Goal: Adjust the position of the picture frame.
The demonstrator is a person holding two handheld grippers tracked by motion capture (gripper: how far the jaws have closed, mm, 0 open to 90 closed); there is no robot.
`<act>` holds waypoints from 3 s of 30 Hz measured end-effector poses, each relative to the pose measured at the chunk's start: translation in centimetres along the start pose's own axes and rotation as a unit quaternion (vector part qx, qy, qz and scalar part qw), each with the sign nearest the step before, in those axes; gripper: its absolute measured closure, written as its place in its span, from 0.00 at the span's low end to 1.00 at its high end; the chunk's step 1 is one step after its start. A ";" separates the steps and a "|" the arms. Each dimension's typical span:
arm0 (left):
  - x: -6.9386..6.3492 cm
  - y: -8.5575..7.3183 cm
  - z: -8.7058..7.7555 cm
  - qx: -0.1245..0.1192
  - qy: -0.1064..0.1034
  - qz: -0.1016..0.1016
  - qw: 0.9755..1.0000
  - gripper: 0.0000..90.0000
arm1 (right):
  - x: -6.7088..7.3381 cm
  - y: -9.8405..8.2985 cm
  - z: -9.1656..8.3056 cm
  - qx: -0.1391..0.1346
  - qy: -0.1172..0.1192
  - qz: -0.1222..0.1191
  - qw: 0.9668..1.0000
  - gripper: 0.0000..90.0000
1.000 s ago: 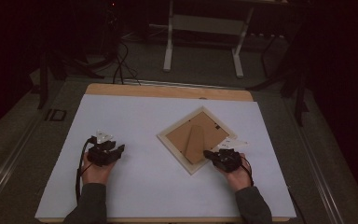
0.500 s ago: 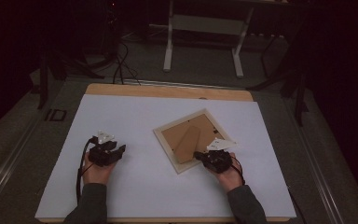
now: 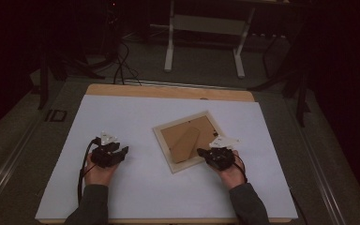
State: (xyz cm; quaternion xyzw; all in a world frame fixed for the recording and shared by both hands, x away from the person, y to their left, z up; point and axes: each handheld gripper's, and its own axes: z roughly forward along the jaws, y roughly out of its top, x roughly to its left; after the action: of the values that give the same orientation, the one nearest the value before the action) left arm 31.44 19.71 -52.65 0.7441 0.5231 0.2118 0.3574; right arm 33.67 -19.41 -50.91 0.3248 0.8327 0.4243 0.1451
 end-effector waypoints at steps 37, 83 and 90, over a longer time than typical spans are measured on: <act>-6.2 0.1 0.1 0.000 -0.158 0.065 0.985 1.00 | -10.1 -2.8 -2.0 0.020 -0.158 0.107 0.981 1.00; -7.3 -0.1 2.5 0.040 -0.139 0.070 0.987 0.99 | -7.9 -4.3 -1.8 0.039 -0.129 0.117 0.984 1.00; -6.9 0.0 2.7 0.041 -0.140 0.057 0.988 0.98 | -7.6 -4.3 -1.7 0.039 -0.120 0.119 0.985 1.00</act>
State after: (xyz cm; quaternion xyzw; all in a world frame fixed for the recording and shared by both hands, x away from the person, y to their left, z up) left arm 30.81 12.44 -54.00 0.8090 0.4330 0.1044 0.3836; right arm 36.64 -27.35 -53.61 0.4755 0.7808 0.3634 0.1794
